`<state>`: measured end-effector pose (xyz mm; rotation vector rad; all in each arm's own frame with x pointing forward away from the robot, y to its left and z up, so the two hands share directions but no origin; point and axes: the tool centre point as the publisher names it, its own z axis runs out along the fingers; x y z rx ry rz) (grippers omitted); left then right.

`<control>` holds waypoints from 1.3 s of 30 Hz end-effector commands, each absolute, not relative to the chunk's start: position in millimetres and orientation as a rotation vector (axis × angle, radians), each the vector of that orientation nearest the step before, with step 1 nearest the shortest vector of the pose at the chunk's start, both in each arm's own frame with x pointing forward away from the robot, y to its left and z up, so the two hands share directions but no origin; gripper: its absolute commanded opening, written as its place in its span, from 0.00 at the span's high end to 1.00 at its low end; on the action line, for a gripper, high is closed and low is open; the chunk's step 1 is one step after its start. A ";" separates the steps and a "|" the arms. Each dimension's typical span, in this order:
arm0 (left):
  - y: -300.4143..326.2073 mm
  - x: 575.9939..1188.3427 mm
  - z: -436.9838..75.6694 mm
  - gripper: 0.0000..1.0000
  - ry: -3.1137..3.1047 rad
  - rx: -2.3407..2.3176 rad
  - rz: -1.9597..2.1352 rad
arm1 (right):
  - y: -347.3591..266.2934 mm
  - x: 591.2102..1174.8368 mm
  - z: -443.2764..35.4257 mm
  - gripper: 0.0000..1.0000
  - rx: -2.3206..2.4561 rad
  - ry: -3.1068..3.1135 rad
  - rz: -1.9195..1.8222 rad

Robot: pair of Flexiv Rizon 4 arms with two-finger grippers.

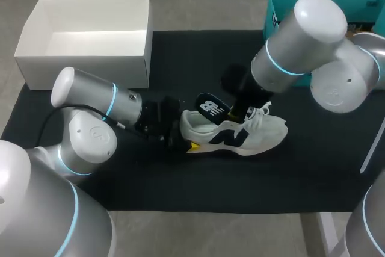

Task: Take the shoe out of the shoebox, open the shoe tongue, remove and reinsert the insole, then place the shoe into the shoebox

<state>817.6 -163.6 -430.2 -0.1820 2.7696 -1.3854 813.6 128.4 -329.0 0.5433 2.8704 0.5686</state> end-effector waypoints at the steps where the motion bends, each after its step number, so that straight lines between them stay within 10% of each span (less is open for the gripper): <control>1: -163.0 818.1 -430.0 1.00 2.771 -0.181 -1.385 | 134.8 817.4 -324.5 1.00 0.482 2.780 0.817; 39: -163.0 818.1 -430.0 1.00 2.771 -0.181 -1.385 | 182.9 851.1 -177.3 1.00 -0.136 2.328 1.384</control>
